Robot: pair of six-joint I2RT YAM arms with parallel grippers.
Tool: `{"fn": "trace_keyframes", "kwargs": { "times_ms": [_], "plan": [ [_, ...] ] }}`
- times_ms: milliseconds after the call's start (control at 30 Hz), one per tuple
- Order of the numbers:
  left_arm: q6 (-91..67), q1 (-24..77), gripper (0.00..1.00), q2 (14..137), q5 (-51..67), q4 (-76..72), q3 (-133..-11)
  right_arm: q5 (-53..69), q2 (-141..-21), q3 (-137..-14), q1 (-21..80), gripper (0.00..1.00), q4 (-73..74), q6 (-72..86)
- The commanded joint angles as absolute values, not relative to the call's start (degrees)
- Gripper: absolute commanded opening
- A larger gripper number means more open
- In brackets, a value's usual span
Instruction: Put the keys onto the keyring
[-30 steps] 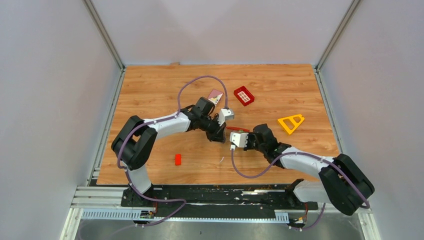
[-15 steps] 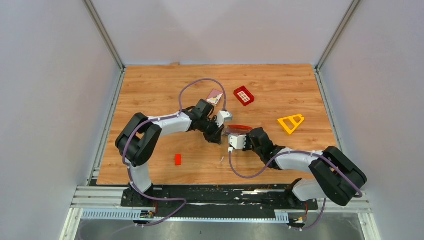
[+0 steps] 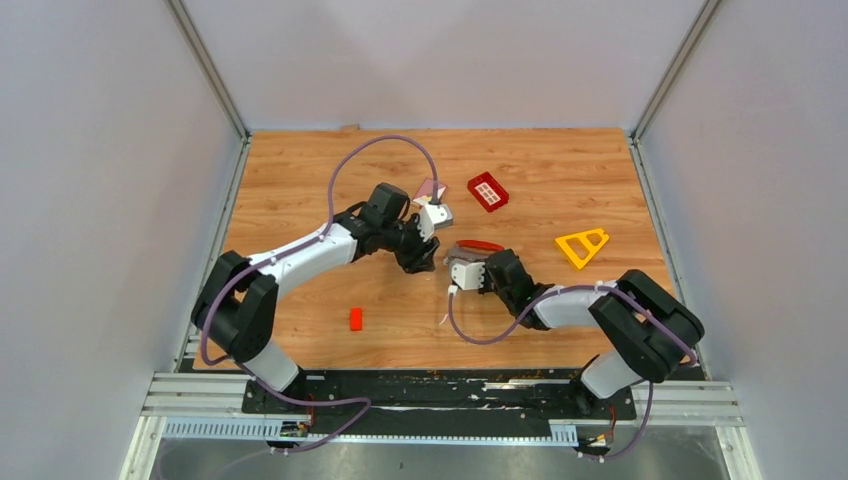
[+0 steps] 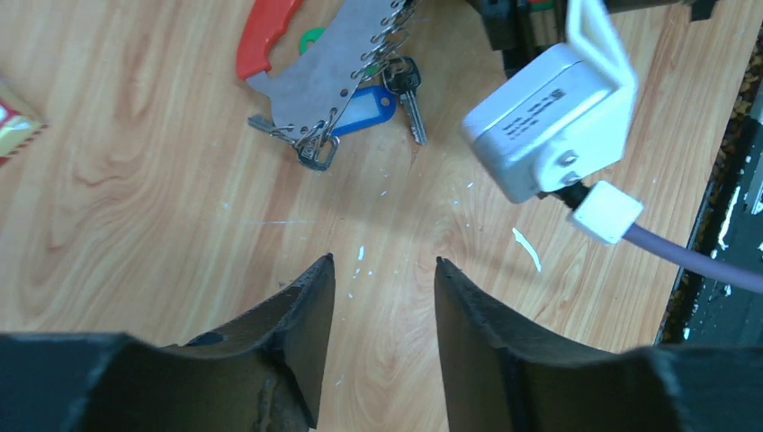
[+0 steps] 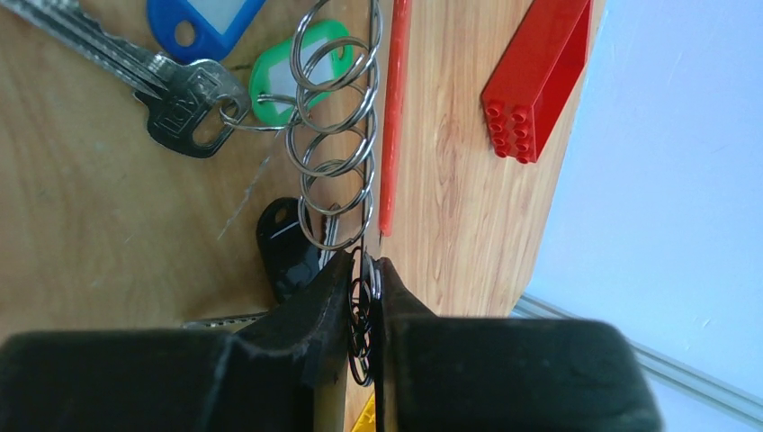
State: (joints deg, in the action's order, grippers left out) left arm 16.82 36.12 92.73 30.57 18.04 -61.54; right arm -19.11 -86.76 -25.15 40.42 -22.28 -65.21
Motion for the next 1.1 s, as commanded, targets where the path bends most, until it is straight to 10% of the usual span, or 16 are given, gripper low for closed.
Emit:
{"fn": "trace_keyframes", "kwargs": {
  "times_ms": [0,400,800,1067],
  "plan": [
    [20.02,35.97,0.56,87.89,28.03,19.01,-61.03,-21.20,-89.21,-28.73,40.56,0.11,-24.58,-64.28],
    [21.21,35.77,0.74,82.19,26.13,20.78,-59.72,-24.25,-95.52,-32.35,40.19,0.30,-25.92,-66.15],
    [21.96,35.53,0.77,77.46,23.43,22.25,-59.32,-18.72,-86.27,-35.88,40.22,0.72,-10.49,-58.27],
    [20.23,33.37,1.00,72.55,17.58,20.10,-58.84,-13.19,-77.63,-38.98,40.22,0.99,4.42,-53.14]
  ]
}}
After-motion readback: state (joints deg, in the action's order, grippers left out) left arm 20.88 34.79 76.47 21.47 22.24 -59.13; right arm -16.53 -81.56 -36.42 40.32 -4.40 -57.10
